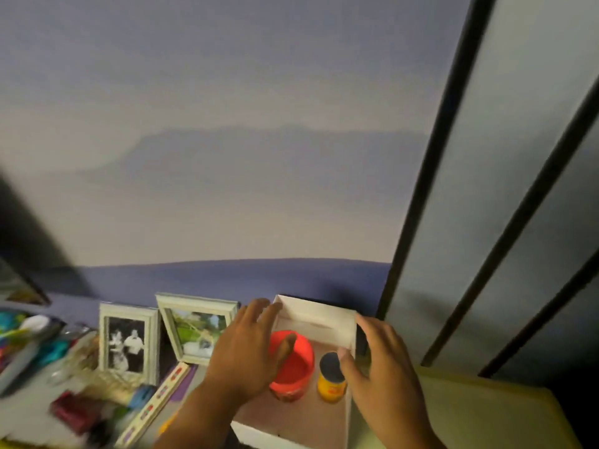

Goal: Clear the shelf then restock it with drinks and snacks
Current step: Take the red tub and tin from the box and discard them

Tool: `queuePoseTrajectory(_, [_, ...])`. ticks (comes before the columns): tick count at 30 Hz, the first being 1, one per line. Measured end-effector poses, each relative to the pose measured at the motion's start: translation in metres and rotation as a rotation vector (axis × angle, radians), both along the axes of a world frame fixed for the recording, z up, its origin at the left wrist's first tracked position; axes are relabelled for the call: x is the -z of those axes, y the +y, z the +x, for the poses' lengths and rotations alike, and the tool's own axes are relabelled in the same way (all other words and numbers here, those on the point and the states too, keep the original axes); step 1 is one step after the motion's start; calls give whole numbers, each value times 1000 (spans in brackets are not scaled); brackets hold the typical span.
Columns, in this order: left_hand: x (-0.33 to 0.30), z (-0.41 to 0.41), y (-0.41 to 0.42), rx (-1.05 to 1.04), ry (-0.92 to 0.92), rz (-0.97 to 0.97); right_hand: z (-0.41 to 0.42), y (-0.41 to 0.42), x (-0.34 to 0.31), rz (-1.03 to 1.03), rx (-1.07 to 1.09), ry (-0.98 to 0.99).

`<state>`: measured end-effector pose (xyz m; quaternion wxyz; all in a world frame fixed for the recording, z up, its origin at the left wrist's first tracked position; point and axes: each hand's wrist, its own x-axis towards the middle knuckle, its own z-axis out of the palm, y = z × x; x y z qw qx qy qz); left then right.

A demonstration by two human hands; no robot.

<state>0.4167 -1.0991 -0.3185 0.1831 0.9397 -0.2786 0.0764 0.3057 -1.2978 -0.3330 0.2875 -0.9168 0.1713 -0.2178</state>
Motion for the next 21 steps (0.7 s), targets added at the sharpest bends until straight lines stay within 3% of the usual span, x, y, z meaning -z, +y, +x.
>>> queuePoseTrajectory(4, [41,13,11,26,142,138,32,2,37,21,-135,162])
queuePoseTrajectory(9, [97,27,-4,91,226,316,65,-15,88,-290,-264,474])
queuePoseTrajectory(14, [117,34,-15,176,275,576,71,-22,106,-445,-293,659])
queuePoseTrajectory(16, [130,38,-18,183,256,598,70,-23,113,-482,-292,670])
queuePoseTrajectory(21, [159,47,-15,216,153,413,69,-19,133,-488,-213,574])
